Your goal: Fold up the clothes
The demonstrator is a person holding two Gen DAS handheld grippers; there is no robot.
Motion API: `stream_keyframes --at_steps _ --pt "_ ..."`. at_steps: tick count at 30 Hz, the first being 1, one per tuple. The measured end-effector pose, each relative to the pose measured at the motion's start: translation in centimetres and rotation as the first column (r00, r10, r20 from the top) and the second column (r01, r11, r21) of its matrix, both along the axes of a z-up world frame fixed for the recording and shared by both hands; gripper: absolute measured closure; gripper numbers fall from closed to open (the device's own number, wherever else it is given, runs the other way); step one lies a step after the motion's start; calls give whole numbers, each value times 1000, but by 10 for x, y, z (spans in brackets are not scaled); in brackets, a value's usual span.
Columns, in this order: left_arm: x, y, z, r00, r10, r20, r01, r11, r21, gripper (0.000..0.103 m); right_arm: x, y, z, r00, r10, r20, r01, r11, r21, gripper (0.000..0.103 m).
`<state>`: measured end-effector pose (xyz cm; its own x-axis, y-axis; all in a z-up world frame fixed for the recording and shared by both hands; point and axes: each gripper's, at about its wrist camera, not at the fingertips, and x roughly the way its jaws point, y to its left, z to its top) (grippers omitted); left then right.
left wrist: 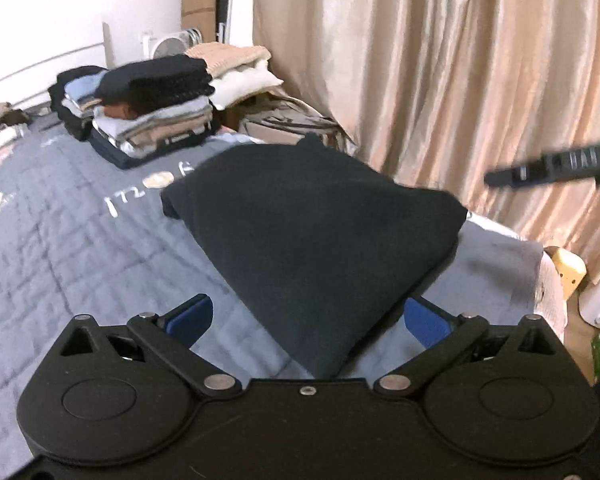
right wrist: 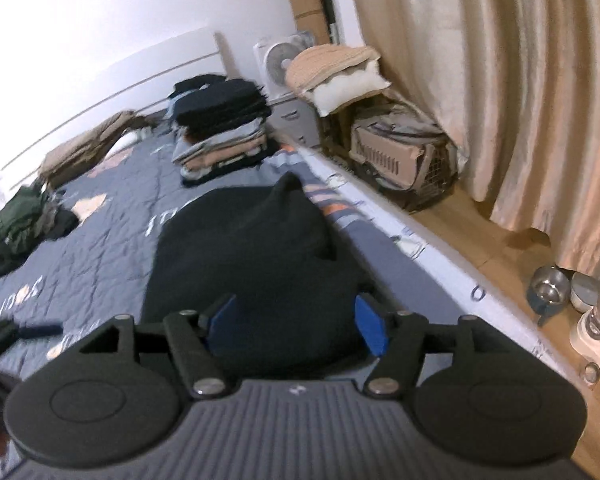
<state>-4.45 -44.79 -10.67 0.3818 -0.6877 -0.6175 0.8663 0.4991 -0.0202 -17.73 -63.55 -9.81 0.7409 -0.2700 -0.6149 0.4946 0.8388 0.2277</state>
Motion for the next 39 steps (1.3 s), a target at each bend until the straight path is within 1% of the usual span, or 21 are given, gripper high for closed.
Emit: stream_keyframes --at_steps 3,6,8,12,16,20,24,29,39 --pt "-6 -3 17 1000 17 -4 -17 1000 2 0 0 11 5 999 9 -52 -8 1000 30 36" --pt "-9 -7 31 999 37 4 -38 999 38 0 -8 25 15 998 14 -61 -12 1000 22 32" --pt "-10 -9 39 999 35 12 -35 997 61 0 -14 33 21 998 17 -67 -16 1000 18 31" --pt "-14 -8 48 999 19 31 -22 997 80 0 -23 45 32 995 24 -95 -23 1000 9 29" --pt "-19 -5 56 999 31 35 -34 995 89 0 -32 52 44 996 15 -85 -14 1000 8 23" --pt "-24 0 63 998 36 54 -42 993 107 0 -34 57 51 995 27 -98 -26 1000 7 21" --pt "-29 3 70 998 27 64 -34 993 117 0 -37 63 54 993 37 -115 -37 999 -4 21" --pt "-27 6 71 998 23 58 -30 991 127 0 -40 67 54 992 65 -109 -63 998 27 21" --pt "-27 9 71 998 17 67 -26 991 132 0 -42 72 55 991 66 -116 -64 998 22 21"
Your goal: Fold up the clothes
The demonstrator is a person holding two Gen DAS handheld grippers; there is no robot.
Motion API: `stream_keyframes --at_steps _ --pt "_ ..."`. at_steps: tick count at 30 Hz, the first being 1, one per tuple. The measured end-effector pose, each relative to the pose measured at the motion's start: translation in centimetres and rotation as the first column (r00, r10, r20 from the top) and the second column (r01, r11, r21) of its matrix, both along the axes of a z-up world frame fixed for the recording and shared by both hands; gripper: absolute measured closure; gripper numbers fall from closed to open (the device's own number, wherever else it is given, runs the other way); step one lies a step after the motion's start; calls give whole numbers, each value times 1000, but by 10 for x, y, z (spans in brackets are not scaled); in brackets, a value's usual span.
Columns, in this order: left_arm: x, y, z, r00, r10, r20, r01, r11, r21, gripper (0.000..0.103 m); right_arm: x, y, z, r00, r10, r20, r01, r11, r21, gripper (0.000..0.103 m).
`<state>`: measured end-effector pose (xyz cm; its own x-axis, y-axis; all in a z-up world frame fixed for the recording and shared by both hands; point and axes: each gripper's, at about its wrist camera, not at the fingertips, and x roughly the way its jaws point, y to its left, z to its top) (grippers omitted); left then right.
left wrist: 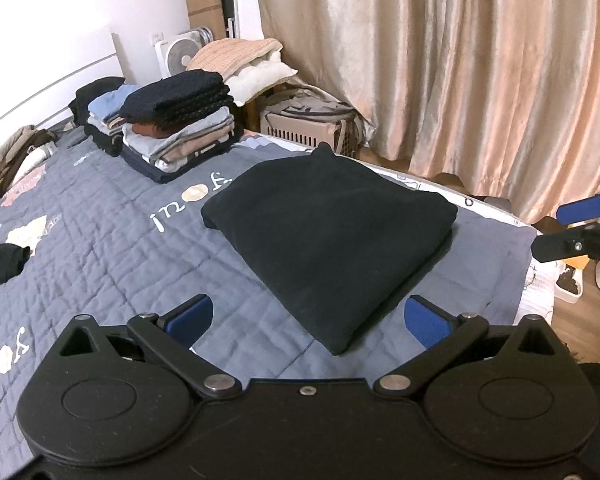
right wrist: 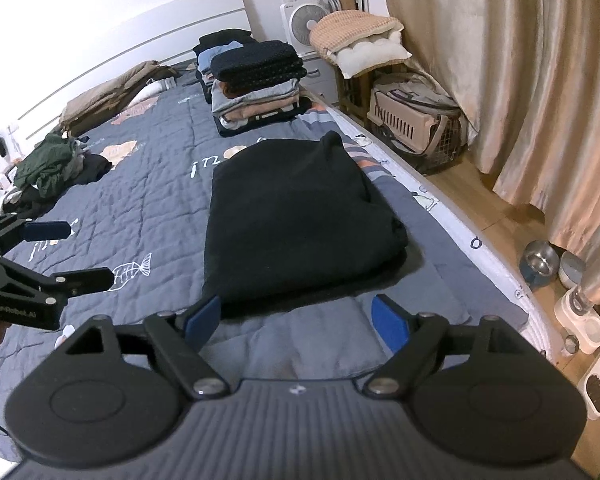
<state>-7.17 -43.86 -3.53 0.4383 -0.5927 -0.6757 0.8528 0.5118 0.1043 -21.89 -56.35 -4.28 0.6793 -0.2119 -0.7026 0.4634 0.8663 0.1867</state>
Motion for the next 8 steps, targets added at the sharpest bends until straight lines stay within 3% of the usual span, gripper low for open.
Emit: stream_keyframes --at_steps 8 --pt "-3 0 0 1000 -17 15 17 1000 -10 0 2 0 -1 1000 7 -3 -7 1000 5 21"
